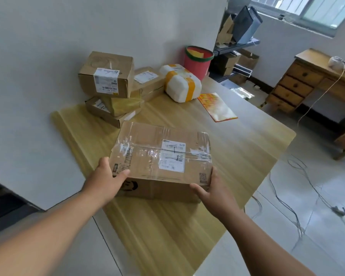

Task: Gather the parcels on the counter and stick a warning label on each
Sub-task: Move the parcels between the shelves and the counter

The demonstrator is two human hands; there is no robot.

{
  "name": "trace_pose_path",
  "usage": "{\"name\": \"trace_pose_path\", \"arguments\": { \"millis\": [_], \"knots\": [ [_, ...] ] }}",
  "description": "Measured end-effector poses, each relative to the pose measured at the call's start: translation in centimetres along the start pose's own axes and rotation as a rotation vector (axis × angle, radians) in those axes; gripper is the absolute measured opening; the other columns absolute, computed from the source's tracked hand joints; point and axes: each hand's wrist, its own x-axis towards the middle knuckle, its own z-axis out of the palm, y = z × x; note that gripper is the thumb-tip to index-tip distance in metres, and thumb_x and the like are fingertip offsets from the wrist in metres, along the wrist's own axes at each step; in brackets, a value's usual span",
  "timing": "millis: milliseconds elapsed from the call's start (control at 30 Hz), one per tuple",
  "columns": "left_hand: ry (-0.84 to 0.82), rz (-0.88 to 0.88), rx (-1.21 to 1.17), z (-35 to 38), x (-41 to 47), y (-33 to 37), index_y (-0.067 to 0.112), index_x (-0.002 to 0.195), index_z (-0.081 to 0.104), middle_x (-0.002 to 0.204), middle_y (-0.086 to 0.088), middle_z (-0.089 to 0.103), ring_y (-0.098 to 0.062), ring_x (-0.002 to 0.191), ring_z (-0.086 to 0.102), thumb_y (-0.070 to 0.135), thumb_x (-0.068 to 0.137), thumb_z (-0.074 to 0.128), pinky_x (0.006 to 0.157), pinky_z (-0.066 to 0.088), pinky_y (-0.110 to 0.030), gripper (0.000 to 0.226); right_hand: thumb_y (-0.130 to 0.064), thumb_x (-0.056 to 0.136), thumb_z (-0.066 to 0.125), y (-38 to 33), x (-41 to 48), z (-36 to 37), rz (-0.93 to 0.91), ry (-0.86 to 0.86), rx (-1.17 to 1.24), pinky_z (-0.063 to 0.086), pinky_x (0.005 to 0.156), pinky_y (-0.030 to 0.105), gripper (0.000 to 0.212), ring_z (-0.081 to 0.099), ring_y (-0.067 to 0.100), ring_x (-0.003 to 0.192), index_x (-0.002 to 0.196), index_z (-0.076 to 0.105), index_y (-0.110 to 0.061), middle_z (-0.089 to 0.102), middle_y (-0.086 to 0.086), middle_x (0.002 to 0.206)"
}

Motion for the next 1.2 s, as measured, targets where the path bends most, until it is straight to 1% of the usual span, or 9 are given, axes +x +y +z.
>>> {"name": "trace_pose_path", "arguments": {
  "millis": [100, 200, 267, 433, 600, 867, 1067, 1133, 1200],
  "knots": [
    [0.059, -0.095, -0.041, 1.9, -1.3, 1.3, 0.018, 0.140, 0.023, 0.133, -0.004, 0.050, -0.028, 0.112, 0.053, 0.050, 0.087, 0.056, 0.087, 0.047, -0.041, 0.070, -0.056, 0.074, 0.067, 1.4, 1.8, -1.3, -0.053, -0.054, 0.048, 0.050, 0.073, 0.029, 0.066, 0.058, 0.003, 0.095, 0.127, 0.029, -0.043, 0.055, -0.026, 0.107],
    [0.094, -0.181, -0.093, 3.5, -2.8, 2.6, 0.019, 0.139, 0.026, 0.130, -0.004, 0.051, -0.027, 0.110, 0.054, 0.048, 0.087, 0.058, 0.087, 0.047, -0.042, 0.068, -0.056, 0.075, 0.067, 2.7, 3.2, -2.7, -0.111, -0.100, 0.024, 0.040, 0.062, 0.020, 0.069, 0.054, 0.001, 0.090, 0.130, 0.029, -0.040, 0.052, -0.028, 0.104],
    [0.121, -0.229, -0.116, 4.3, -3.7, 3.3, 0.020, 0.138, 0.027, 0.131, -0.004, 0.051, -0.028, 0.111, 0.053, 0.046, 0.087, 0.058, 0.087, 0.046, -0.040, 0.066, -0.055, 0.075, 0.068, 3.4, 3.9, -3.4, -0.128, -0.128, 0.028, 0.040, 0.062, 0.023, 0.071, 0.057, 0.005, 0.095, 0.132, 0.029, -0.039, 0.054, -0.026, 0.107],
    [0.161, -0.309, -0.087, 5.5, -5.7, 4.5, 0.021, 0.137, 0.026, 0.130, -0.003, 0.052, -0.026, 0.106, 0.054, 0.048, 0.087, 0.056, 0.081, 0.046, -0.037, 0.064, -0.050, 0.077, 0.068, 4.2, 5.1, -4.4, -0.164, -0.200, 0.021, 0.050, 0.082, 0.033, 0.074, 0.058, 0.012, 0.108, 0.137, 0.029, -0.033, 0.058, -0.015, 0.123],
    [0.147, -0.345, -0.017, 6.3, -5.8, 5.7, 0.017, 0.133, 0.027, 0.129, -0.003, 0.050, -0.023, 0.101, 0.054, 0.057, 0.082, 0.059, 0.073, 0.044, -0.033, 0.072, -0.047, 0.079, 0.068, 3.7, 7.7, -5.1, -0.170, -0.189, -0.093, 0.046, 0.095, 0.042, 0.079, 0.050, 0.022, 0.119, 0.142, 0.030, -0.019, 0.049, 0.002, 0.134],
    [0.178, -0.345, 0.054, 7.0, -1.6, 8.9, 0.006, 0.126, 0.030, 0.117, -0.011, 0.055, -0.030, 0.088, 0.057, 0.054, 0.084, 0.058, 0.067, 0.047, -0.035, 0.069, -0.042, 0.082, 0.067, 1.6, 13.3, -5.8, -0.149, -0.130, -0.190, 0.037, 0.069, 0.029, 0.039, 0.047, 0.014, 0.089, 0.112, 0.048, -0.024, 0.053, -0.003, 0.119],
    [0.203, -0.441, 0.075, 7.8, 2.3, 11.4, 0.002, 0.127, 0.027, 0.100, -0.014, 0.054, -0.030, 0.071, 0.056, 0.056, 0.084, 0.056, 0.055, 0.043, -0.032, 0.074, -0.047, 0.082, 0.065, 0.9, 19.3, -6.5, -0.235, -0.145, -0.249, 0.038, 0.068, 0.031, 0.040, 0.054, 0.018, 0.097, 0.111, 0.047, -0.026, 0.053, -0.006, 0.119],
    [0.220, -0.481, 0.007, 7.9, 3.2, 12.1, 0.004, 0.134, 0.023, 0.115, -0.016, 0.050, -0.035, 0.087, 0.058, 0.054, 0.082, 0.060, 0.069, 0.050, -0.040, 0.081, -0.052, 0.082, 0.062, 0.9, 21.1, -6.5, -0.292, -0.144, -0.303, 0.041, 0.070, 0.032, 0.043, 0.055, 0.019, 0.101, 0.113, 0.046, -0.027, 0.053, -0.008, 0.120],
    [0.287, -0.502, 0.053, 8.5, 3.7, 13.2, 0.011, 0.147, 0.007, 0.149, -0.017, 0.026, -0.039, 0.130, 0.036, 0.052, 0.079, 0.065, 0.100, 0.039, -0.054, 0.098, -0.057, 0.082, 0.057, 1.3, 22.9, -6.5, -0.382, -0.161, -0.319, 0.043, 0.075, 0.033, 0.047, 0.054, 0.020, 0.106, 0.115, 0.047, -0.026, 0.052, -0.009, 0.120]
  ]
}}
